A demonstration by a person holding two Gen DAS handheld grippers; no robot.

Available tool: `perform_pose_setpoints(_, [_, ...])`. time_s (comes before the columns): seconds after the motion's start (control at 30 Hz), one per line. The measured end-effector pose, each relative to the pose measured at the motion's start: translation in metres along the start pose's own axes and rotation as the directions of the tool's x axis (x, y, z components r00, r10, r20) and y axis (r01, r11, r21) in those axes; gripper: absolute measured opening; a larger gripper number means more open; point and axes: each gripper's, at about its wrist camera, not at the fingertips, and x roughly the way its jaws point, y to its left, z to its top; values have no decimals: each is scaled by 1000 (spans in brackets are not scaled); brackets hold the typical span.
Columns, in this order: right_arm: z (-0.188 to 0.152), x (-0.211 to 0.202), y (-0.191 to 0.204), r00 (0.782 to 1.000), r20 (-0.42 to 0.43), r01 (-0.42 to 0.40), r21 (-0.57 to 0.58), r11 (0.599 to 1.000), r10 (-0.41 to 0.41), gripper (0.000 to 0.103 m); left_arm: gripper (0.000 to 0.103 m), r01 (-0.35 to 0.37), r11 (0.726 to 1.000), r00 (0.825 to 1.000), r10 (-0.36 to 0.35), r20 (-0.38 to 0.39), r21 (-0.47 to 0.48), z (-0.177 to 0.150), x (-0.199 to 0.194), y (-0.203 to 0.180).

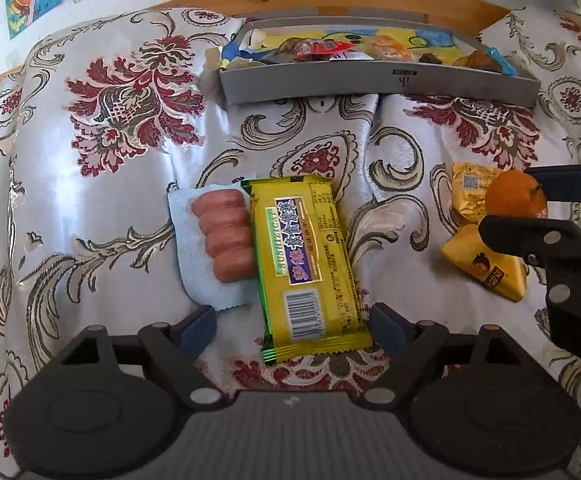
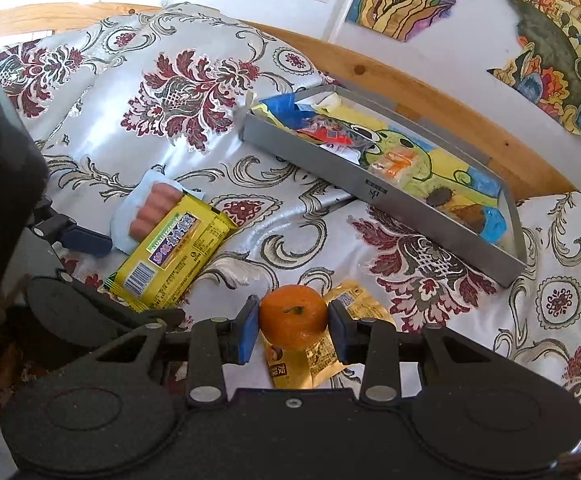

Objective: Organize snacks
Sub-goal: 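Grasp the yellow wafer bar with the left tool while the right tool grasps the orange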

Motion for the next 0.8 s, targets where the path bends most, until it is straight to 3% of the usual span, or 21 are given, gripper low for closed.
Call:
perform_pose_setpoints(0.37, [-1, 2, 0, 1000, -7, 6, 7, 1000, -6, 39, 89, -17, 999, 1000, 16, -1, -31, 1, 4, 0])
perform_pose_setpoints(0.43, [-1, 3, 0, 1000, -8, 8, 7, 1000, -8, 39, 84, -21, 999, 1000, 22, 5, -30, 1, 3, 0])
perform_pose_setpoints(0.57, [-2, 5, 1, 1000, -9, 12, 6, 1000, -12, 39, 56, 9, 1000, 1000, -8, 21, -25, -1, -2, -2])
perform_pose_setpoints(0.8, [-1, 4, 1, 1000, 1, 14, 1, 1000, -14, 39, 54, 7, 1000, 999, -7, 39, -8, -6, -9, -4])
